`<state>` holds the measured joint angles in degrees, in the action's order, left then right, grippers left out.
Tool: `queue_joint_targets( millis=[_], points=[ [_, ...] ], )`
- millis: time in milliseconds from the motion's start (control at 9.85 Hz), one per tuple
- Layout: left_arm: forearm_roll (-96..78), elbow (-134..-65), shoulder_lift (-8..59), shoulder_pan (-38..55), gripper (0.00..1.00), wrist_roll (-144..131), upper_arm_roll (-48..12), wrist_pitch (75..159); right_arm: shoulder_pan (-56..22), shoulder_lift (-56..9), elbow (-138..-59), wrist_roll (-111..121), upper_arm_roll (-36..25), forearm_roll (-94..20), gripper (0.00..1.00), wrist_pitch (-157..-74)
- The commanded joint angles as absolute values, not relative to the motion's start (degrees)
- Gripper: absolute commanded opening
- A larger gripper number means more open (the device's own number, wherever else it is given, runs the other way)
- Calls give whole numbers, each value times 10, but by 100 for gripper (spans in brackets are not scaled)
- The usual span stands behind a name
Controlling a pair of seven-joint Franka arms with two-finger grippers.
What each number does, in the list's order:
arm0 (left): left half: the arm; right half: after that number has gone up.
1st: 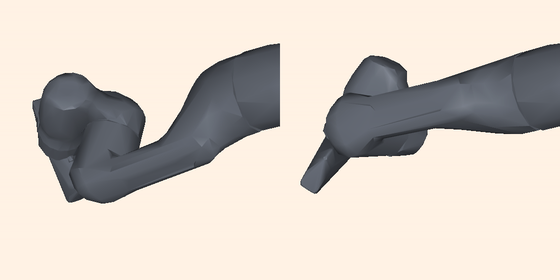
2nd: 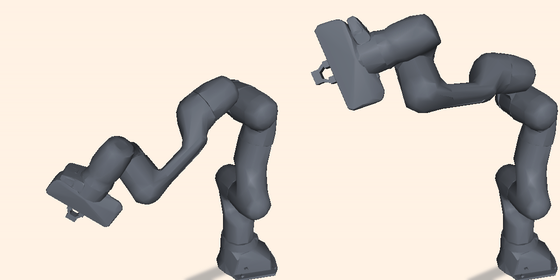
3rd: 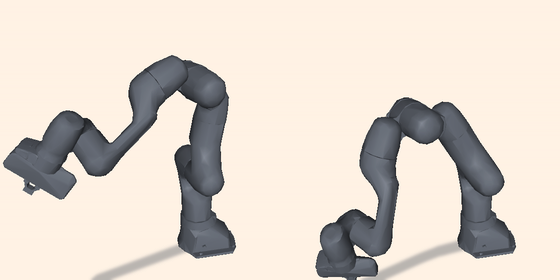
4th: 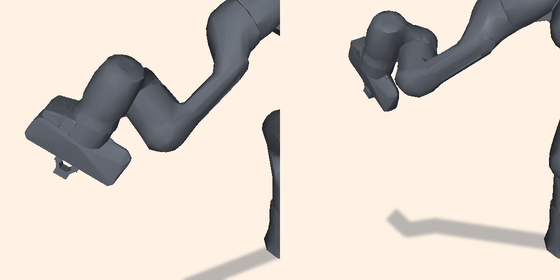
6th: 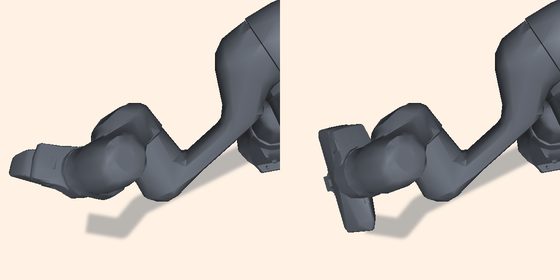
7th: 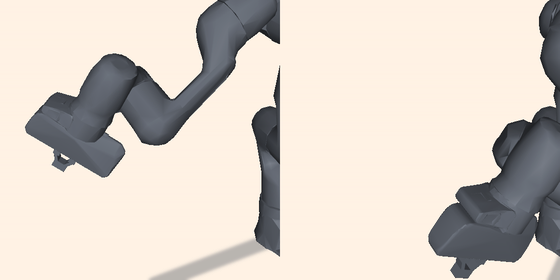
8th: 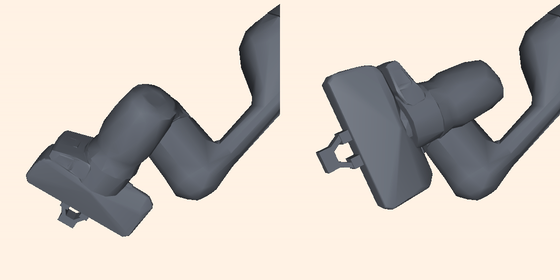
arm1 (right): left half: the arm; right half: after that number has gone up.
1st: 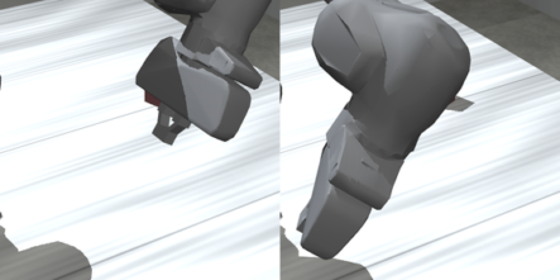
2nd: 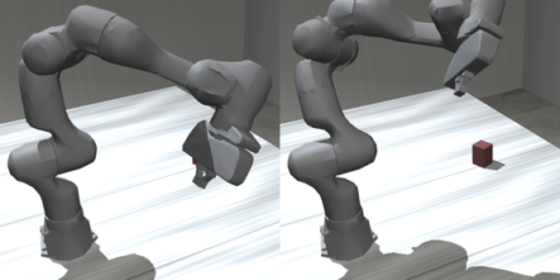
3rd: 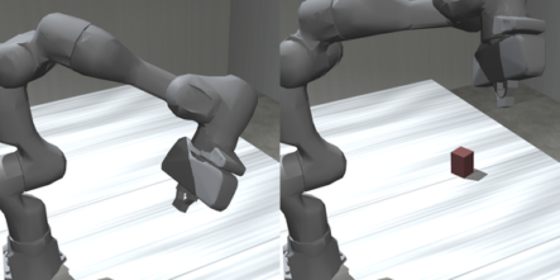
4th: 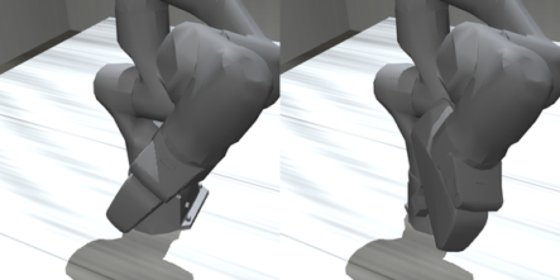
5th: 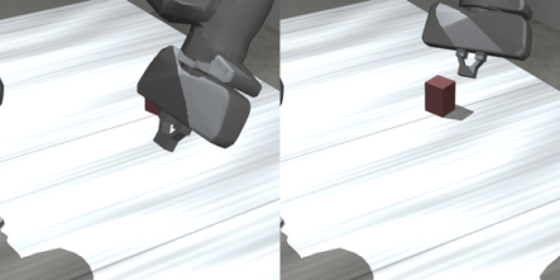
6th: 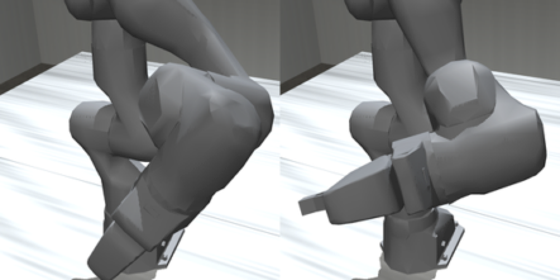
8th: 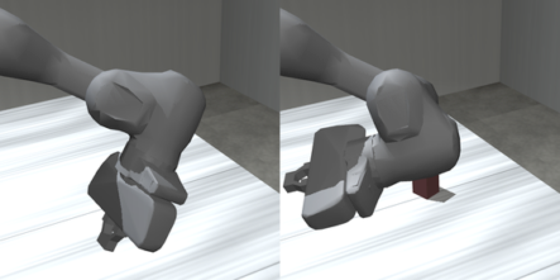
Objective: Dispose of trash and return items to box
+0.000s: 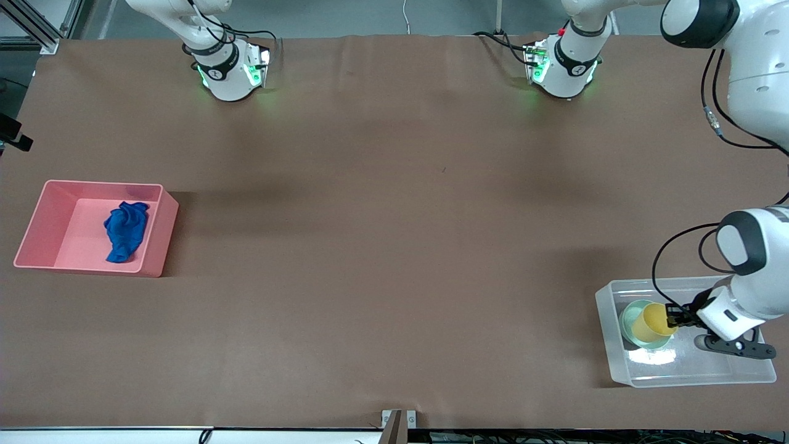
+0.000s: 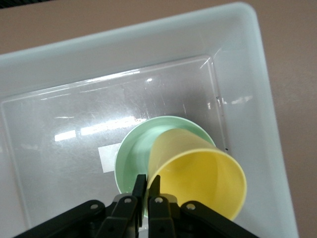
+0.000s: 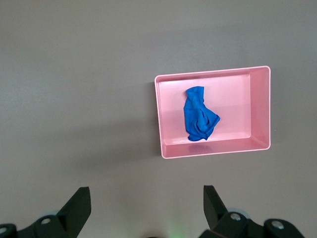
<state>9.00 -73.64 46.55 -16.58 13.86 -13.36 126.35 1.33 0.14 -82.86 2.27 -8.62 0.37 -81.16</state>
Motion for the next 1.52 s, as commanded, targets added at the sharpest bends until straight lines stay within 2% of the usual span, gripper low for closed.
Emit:
queue_joint_targets(
  millis=[0, 102, 609, 711, 914, 1117, 1219, 1422],
  points=[
    [112, -734, 467, -161, 80, 137, -128, 1267, 21, 9, -835, 25, -78, 11, 100, -811],
    [112, -737, 447, -164, 100, 136, -132, 1262, 21, 9, -835, 24, -78, 11, 100, -811],
    [103, -755, 297, -136, 100, 68, -180, 1118, 22, 9, -835, 24, -78, 11, 100, -811],
    [105, -778, 250, -104, 100, 45, -168, 1075, 22, 9, -835, 25, -78, 11, 100, -811],
    [78, -858, 145, -49, 100, 38, -113, 1056, 22, 9, -835, 24, -78, 11, 100, -814],
    [19, -930, 50, 32, 100, 42, -11, 1052, 22, 9, -835, 25, -78, 11, 100, -814],
    [6, -954, 14, 45, 100, 45, 2, 1037, 22, 8, -835, 25, -78, 11, 100, -813],
    [3, -957, -33, 47, 100, 40, 4, 974, 22, 9, -835, 25, -78, 11, 100, -813]
  ],
)
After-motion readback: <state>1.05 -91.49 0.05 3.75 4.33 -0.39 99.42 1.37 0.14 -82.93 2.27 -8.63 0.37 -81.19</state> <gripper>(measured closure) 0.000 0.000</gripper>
